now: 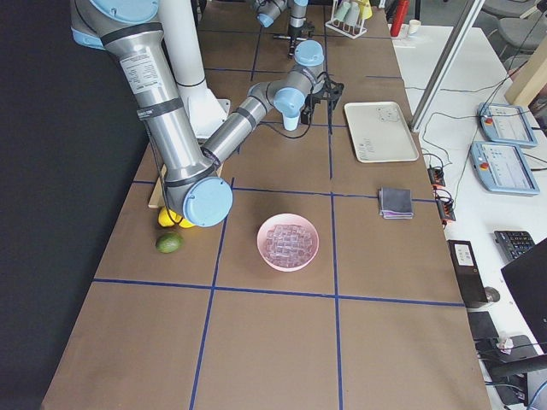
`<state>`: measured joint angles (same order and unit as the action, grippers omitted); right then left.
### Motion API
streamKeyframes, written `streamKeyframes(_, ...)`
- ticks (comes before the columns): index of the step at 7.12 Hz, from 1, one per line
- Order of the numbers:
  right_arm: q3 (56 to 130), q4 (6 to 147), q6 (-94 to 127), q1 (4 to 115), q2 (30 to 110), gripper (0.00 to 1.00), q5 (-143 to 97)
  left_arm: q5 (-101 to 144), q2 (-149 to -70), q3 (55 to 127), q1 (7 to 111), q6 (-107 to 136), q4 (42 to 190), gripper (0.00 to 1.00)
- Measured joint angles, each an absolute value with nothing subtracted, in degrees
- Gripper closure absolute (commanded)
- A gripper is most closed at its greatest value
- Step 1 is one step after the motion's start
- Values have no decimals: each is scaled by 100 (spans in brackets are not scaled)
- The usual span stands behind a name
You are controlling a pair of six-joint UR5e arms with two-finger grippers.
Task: Mash ice and strawberries in cup
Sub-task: 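Grasp the red strawberry with the left gripper, then carry the strawberry with the left gripper and drop it into the cup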
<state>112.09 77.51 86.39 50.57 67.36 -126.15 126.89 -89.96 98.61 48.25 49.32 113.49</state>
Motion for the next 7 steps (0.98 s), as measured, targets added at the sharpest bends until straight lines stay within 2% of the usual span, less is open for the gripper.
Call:
streamKeyframes(2,11231,7752,8611,5258,6777,0,-12745,13185,-9345,10391,4825,5636,11303,100)
streamKeyframes(4,11254,7752,8002,5967,7066,0,-13331,13343,-10457,10632,4636,7232,11283,100)
streamKeyframes(7,11276,7752,6747,6830,7708,0,-13864,12031,-12437,10135,3436,8981,10605,100)
